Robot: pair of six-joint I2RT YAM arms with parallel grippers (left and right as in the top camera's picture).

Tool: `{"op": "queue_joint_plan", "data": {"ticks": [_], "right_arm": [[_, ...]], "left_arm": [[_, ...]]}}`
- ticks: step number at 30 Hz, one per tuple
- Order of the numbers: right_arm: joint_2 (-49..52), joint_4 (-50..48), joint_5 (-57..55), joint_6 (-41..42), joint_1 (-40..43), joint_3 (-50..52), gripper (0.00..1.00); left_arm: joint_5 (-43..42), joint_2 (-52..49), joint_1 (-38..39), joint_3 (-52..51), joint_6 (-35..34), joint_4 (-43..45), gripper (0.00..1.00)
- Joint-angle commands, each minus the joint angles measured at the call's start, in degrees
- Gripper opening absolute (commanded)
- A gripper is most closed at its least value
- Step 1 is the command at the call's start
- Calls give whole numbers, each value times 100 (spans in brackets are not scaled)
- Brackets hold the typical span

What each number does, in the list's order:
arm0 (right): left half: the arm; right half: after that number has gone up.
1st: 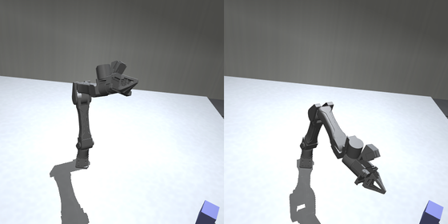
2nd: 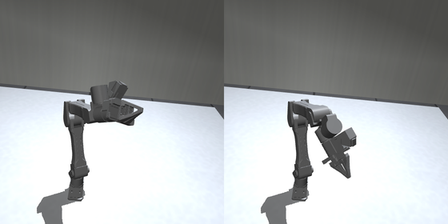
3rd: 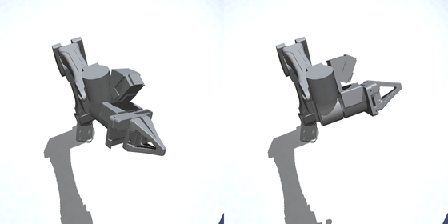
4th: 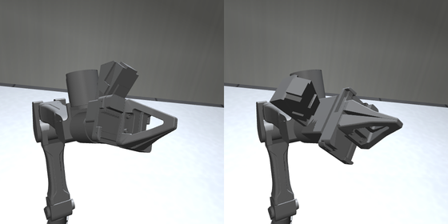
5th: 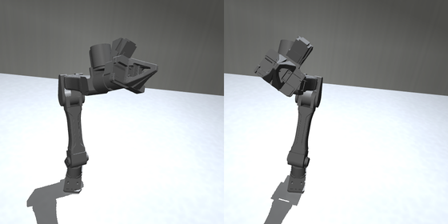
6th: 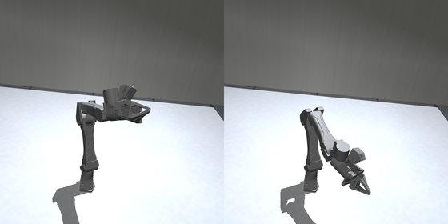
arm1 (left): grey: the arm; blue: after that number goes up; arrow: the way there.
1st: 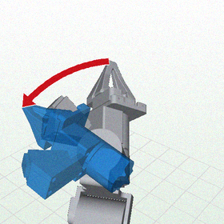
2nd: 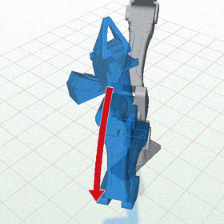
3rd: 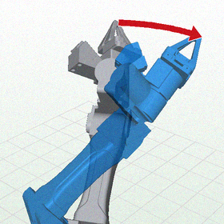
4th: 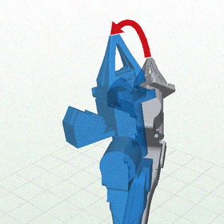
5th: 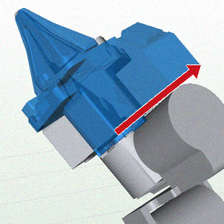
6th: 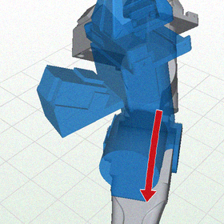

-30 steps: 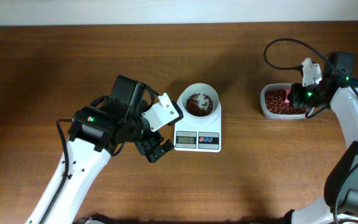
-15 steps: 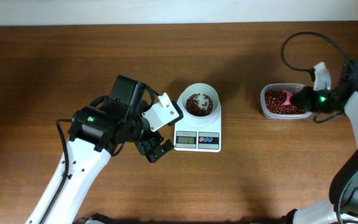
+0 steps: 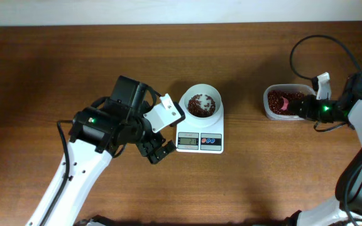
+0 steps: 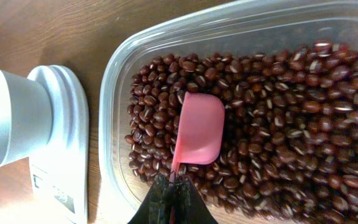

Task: Scoop and weigh 50g on scale
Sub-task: 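Dip the pink scoop into the bean tub and scoop beans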

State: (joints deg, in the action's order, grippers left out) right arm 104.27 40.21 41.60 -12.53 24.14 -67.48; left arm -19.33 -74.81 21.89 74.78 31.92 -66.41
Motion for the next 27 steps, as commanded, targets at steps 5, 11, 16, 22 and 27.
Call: {"op": "queue_joint_plan", "data": {"ticks": [5,11,16,22,27], "right_arm": [[216,188,492,-13,247,72,4],[216,240,1720,-9,831,72,4],[216,221,2065,-9,850,72,4],[216,240,2433,98,850,72,4],[216,339,2549,98,850,72,4]], "left_arm": [[-83,-31,-20,-17,70,13,99],[-83,-31,-20,-17,70,13,99],[-83,-31,-20,-17,70,13,99],[-85,-31,-20,-17,70,13,99],[-83,-31,-20,-17,70,13,99]]}}
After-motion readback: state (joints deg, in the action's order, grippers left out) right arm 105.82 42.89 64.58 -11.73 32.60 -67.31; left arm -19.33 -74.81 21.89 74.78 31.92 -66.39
